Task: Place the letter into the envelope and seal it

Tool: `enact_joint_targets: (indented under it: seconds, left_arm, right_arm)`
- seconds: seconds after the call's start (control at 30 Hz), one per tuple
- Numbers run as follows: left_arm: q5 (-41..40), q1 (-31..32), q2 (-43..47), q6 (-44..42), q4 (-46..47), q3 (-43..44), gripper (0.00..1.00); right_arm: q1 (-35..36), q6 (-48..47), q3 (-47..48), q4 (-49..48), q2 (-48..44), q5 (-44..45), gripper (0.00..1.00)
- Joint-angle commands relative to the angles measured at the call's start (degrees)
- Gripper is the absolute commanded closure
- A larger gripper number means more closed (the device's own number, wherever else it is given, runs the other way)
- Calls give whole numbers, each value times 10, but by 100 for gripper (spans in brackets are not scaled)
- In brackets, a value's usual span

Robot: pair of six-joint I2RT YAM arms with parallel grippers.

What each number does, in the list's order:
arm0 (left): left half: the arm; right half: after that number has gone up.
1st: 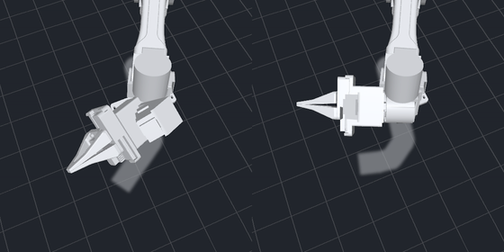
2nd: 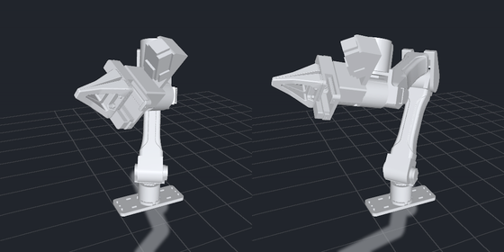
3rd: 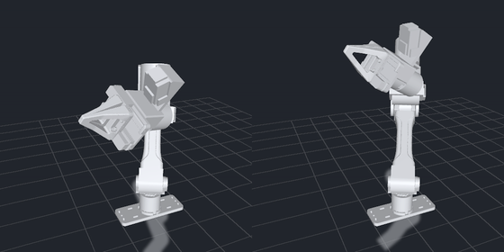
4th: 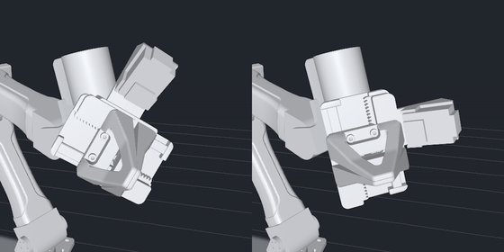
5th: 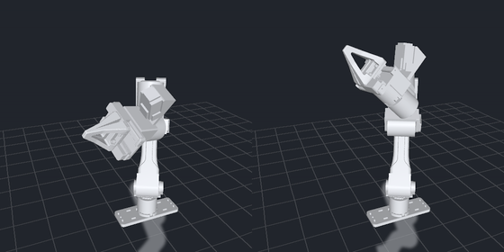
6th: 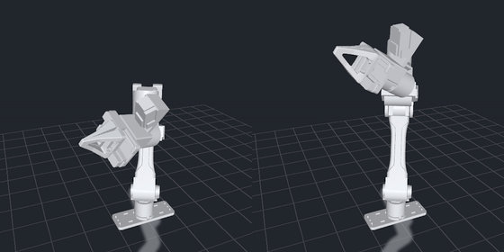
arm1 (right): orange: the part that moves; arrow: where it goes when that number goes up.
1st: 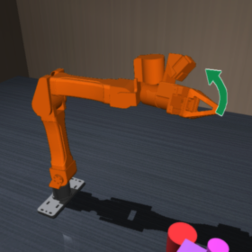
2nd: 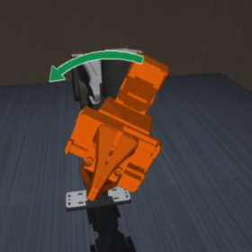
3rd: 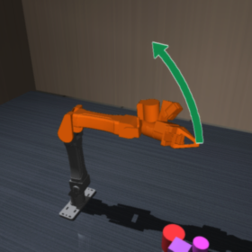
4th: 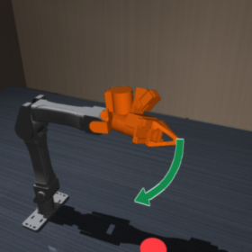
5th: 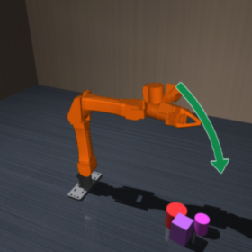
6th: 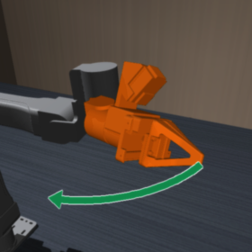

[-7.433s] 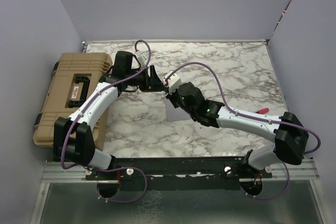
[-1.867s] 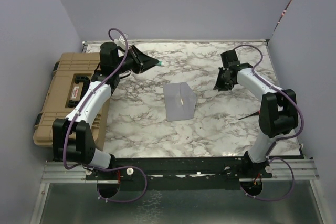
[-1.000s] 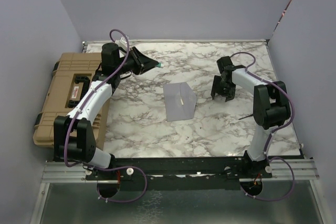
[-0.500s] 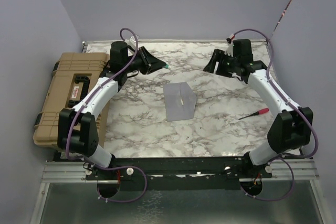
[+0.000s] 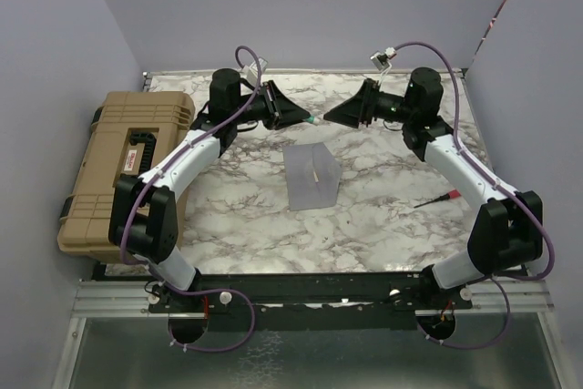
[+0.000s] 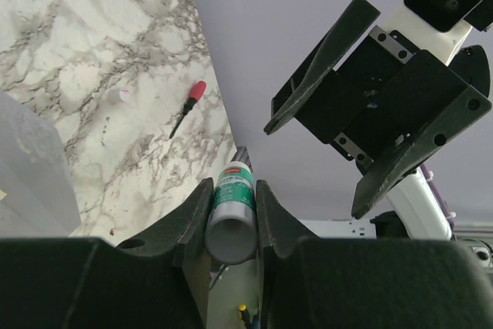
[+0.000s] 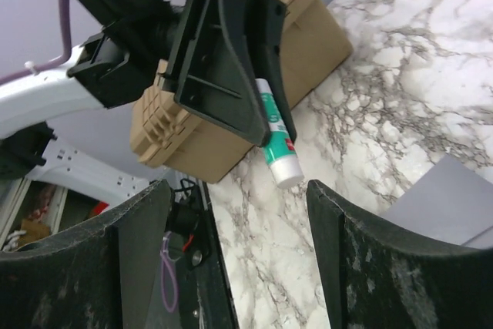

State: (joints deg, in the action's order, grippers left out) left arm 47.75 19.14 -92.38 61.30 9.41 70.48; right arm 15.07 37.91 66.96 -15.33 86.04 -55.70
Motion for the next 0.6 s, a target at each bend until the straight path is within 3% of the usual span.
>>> enact_joint_targets:
  seconds: [0.0, 0.2, 0.4, 0.57]
  left_arm:
    - [35, 11, -7, 14, 35, 27, 100]
    - [49, 17, -8, 21, 49, 33, 100]
    - [64, 20, -8, 29, 58, 32, 100]
    - [63, 20, -4, 30, 61, 27, 100]
  right_arm:
    - [17, -14, 17, -35, 9, -68, 25]
    - [32, -71, 34, 30, 16, -52, 26]
    - [33, -77, 66, 55, 46, -68, 50]
    - [36, -102, 81, 86, 52, -68, 49]
